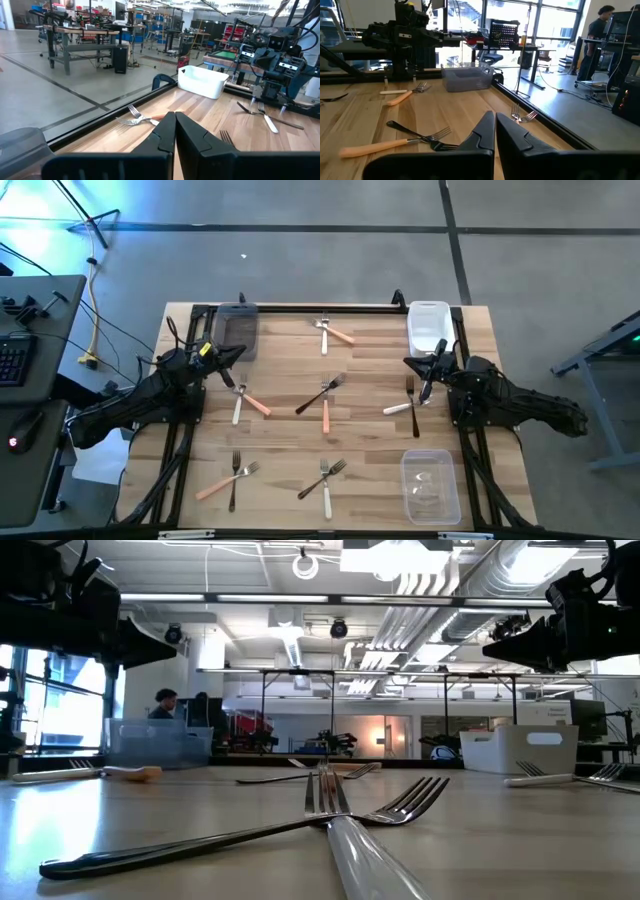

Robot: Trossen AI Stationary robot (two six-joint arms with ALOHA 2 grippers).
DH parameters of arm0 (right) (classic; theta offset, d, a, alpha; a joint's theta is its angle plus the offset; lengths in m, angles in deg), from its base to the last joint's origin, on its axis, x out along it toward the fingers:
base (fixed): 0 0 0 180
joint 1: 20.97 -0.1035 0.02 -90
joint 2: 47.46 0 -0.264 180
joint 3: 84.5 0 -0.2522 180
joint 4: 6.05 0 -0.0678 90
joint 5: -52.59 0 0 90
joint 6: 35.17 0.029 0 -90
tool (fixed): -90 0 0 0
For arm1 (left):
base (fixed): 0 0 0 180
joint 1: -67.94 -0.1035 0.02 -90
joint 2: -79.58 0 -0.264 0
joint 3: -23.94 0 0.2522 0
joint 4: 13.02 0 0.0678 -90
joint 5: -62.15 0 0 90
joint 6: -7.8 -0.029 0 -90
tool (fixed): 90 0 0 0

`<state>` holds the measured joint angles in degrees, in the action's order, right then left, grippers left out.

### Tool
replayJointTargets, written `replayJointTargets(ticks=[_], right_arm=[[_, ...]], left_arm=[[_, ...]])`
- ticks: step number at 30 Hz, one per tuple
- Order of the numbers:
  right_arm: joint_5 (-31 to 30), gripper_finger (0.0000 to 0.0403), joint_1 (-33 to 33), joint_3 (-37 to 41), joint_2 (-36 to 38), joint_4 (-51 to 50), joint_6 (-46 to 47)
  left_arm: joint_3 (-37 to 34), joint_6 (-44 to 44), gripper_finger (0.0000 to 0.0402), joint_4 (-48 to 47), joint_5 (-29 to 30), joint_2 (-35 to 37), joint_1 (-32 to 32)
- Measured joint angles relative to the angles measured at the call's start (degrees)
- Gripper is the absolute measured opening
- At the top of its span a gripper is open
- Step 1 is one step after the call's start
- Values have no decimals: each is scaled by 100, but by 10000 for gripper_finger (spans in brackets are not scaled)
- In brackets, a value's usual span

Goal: Sort silverware by color (type)

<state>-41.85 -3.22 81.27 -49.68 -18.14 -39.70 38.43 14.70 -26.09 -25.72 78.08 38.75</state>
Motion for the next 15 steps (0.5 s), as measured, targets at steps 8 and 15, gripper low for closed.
replayJointTargets(ticks=[8, 15], right_arm=[[0, 0, 0, 0, 0, 0, 1], [2, 0, 1, 0, 0, 0, 2]], left_arm=[[-2, 2, 3, 76, 0, -2, -1], [-2, 458, 3, 329, -25, 0, -2]])
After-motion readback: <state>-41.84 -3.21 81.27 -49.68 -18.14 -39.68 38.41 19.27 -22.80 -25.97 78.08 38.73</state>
